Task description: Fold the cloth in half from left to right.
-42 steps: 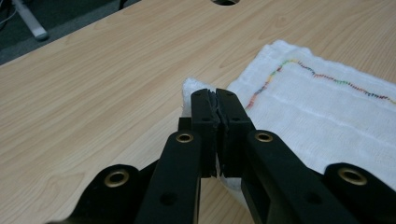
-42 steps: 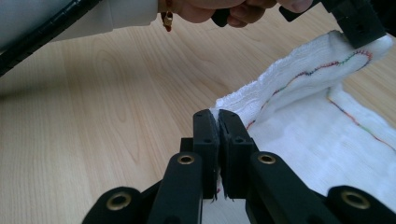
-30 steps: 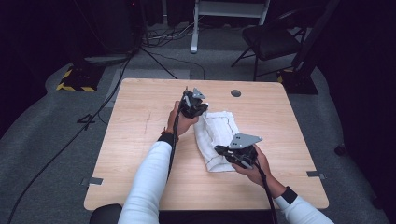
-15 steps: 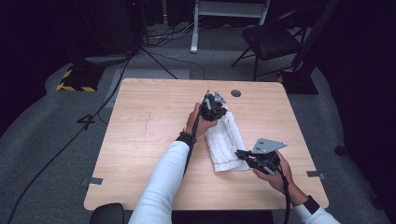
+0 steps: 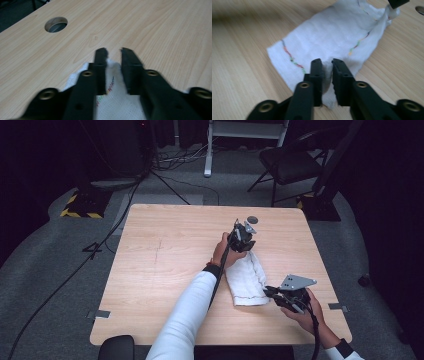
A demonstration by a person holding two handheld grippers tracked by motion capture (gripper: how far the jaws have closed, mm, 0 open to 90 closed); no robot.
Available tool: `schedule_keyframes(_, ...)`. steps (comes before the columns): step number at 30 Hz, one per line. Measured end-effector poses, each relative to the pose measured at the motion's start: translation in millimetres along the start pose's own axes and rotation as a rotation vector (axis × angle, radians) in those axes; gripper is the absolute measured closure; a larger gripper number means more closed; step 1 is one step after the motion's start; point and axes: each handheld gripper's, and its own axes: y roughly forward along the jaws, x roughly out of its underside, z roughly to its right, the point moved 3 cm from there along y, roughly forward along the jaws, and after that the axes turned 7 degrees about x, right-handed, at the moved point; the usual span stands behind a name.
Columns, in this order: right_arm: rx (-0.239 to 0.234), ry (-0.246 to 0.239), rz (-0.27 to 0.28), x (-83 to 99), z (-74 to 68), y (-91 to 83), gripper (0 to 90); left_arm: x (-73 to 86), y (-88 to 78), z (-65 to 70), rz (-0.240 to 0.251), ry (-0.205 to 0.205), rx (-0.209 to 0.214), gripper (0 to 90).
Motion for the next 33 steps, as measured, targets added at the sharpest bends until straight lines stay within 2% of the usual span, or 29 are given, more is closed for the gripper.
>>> schedule_keyframes(2, 0.026, -0.002, -0.018, 4.4, 1.7, 1.1, 69.4, -0.3, -4.2, 2.9, -0.002, -0.01, 0.009, 56.1)
schedule_keyframes(3, 0.023, 0.026, -0.029, 8.8, 5.8, 0.6, 64.8, 0.3, -8.2, 4.0, -0.003, -0.009, 0.005, 41.5)
schedule_keyframes(4, 0.027, 0.031, -0.033, 10.0, 7.2, 0.5, 63.4, 1.3, -11.9, 4.8, -0.006, -0.009, 0.007, 36.9)
schedule_keyframes(5, 0.027, 0.031, -0.033, 10.0, 7.2, 0.5, 63.4, 3.5, -16.5, 6.4, -0.013, -0.008, 0.009, 36.9)
schedule_keyframes(6, 0.035, 0.031, -0.036, 11.2, 9.1, 0.0, 62.9, 6.9, -21.3, 8.6, -0.029, -0.003, 0.01, 28.6)
schedule_keyframes(7, 0.04, 0.032, -0.031, 12.9, 13.0, -1.5, 60.2, 11.2, -26.8, 10.4, -0.037, 0.004, 0.014, 26.6)
schedule_keyframes(9, 0.052, 0.03, -0.03, 13.4, 15.2, -1.9, 57.6, 21.6, -39.1, 16.2, -0.046, 0.024, 0.029, 25.4)
schedule_keyframes(11, 0.061, 0.039, -0.032, 15.1, 22.6, -0.7, 51.1, 32.4, -50.6, 23.5, -0.074, 0.064, 0.04, 23.3)
schedule_keyframes(14, 0.066, 0.036, -0.04, 17.2, 28.1, 2.6, 47.4, 51.6, -67.8, 39.3, -0.09, 0.114, 0.059, 22.8)
schedule_keyframes(15, 0.073, 0.036, -0.063, 20.7, 32.2, 8.0, 41.0, 54.6, -70.0, 41.7, -0.093, 0.113, 0.062, 22.6)
schedule_keyframes(16, 0.073, 0.036, -0.063, 20.7, 32.2, 8.0, 41.0, 60.4, -73.7, 46.2, -0.096, 0.116, 0.075, 22.6)
schedule_keyframes(18, 0.083, 0.003, -0.092, 25.4, 33.7, 13.6, 40.8, 74.2, -79.0, 56.9, -0.111, 0.13, 0.096, 22.5)
schedule_keyframes(21, 0.057, 0.017, -0.101, 29.2, 33.9, 18.0, 40.8, 89.8, -81.6, 70.7, -0.127, 0.15, 0.121, 22.5)
schedule_keyframes(22, 0.054, 0.011, -0.11, 30.5, 33.7, 20.3, 41.1, 94.0, -80.9, 74.3, -0.145, 0.159, 0.121, 22.8)
schedule_keyframes(23, 0.04, 0.007, -0.128, 32.3, 32.0, 23.8, 41.6, 100.2, -79.4, 79.1, -0.171, 0.189, 0.124, 23.0)
schedule_keyframes(26, 0.028, 0.004, -0.141, 33.2, 30.0, 25.8, 42.3, 106.7, -77.0, 81.4, -0.197, 0.198, 0.119, 23.5)
schedule_keyframes(28, 0.019, -0.009, -0.15, 33.9, 27.7, 27.3, 43.3, 112.8, -75.2, 81.3, -0.204, 0.181, 0.129, 24.6)
schedule_keyframes(31, -0.006, 0.003, -0.148, 34.6, 24.7, 28.8, 43.8, 117.3, -78.6, 80.2, -0.202, 0.158, 0.142, 25.8)
schedule_keyframes(33, -0.041, 0.018, -0.167, 35.2, 17.6, 27.9, 45.1, 120.7, -81.9, 81.0, -0.205, 0.148, 0.154, 27.0)
